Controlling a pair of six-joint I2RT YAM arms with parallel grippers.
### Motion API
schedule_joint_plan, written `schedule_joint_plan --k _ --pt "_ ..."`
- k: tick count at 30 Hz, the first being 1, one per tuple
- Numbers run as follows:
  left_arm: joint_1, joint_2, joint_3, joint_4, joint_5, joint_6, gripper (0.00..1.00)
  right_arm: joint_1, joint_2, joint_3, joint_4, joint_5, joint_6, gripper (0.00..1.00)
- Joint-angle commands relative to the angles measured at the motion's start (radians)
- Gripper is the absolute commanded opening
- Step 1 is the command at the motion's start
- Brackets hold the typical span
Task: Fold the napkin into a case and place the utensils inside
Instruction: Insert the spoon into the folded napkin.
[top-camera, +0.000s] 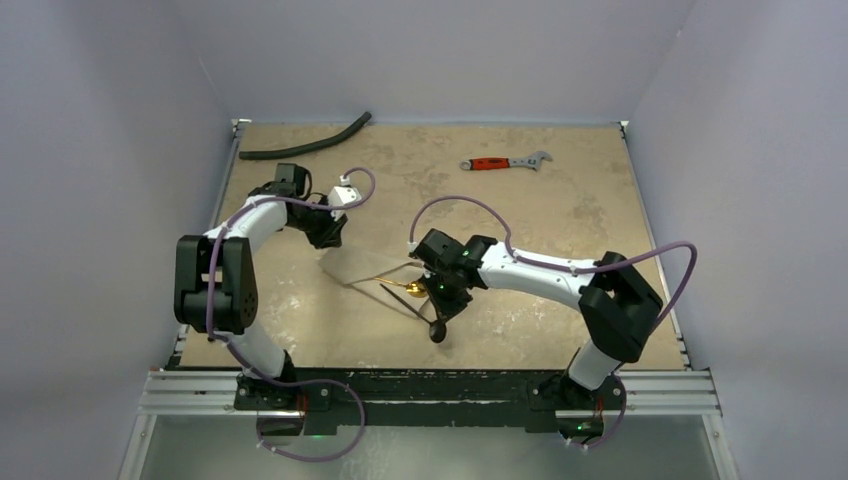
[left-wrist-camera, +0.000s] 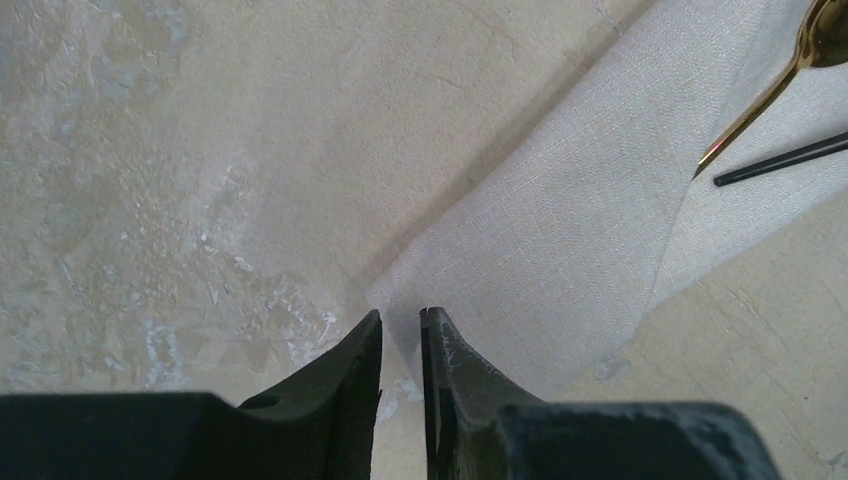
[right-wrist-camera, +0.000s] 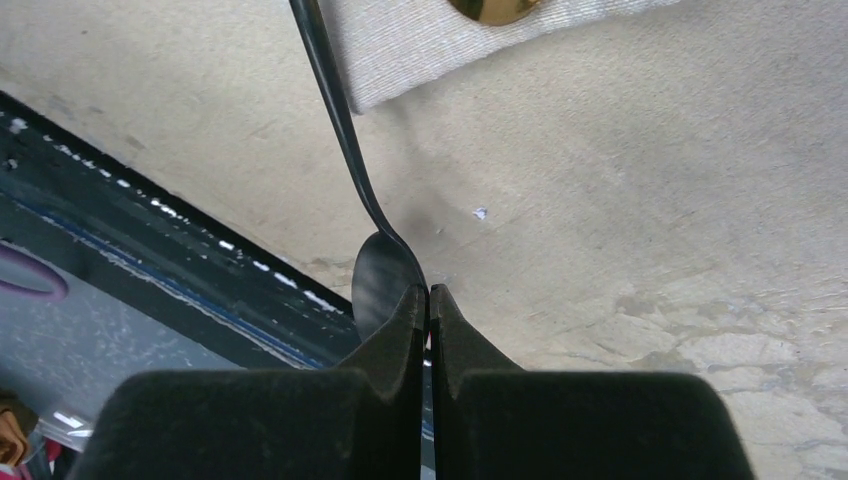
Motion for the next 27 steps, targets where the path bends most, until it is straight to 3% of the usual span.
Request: schedule_joint_plan --k 1,27 --pt "0.012 0.022 0.005 0.038 -0.008 -0.05 0.19 -0.021 0.02 0.037 -0.031 -0.019 -0.038 0.0" --pt "0.023 0.06 0.0 0.096 -0.045 -0.045 0.17 -0.057 0.194 0.253 -0.053 -0.054 -0.117 0.0"
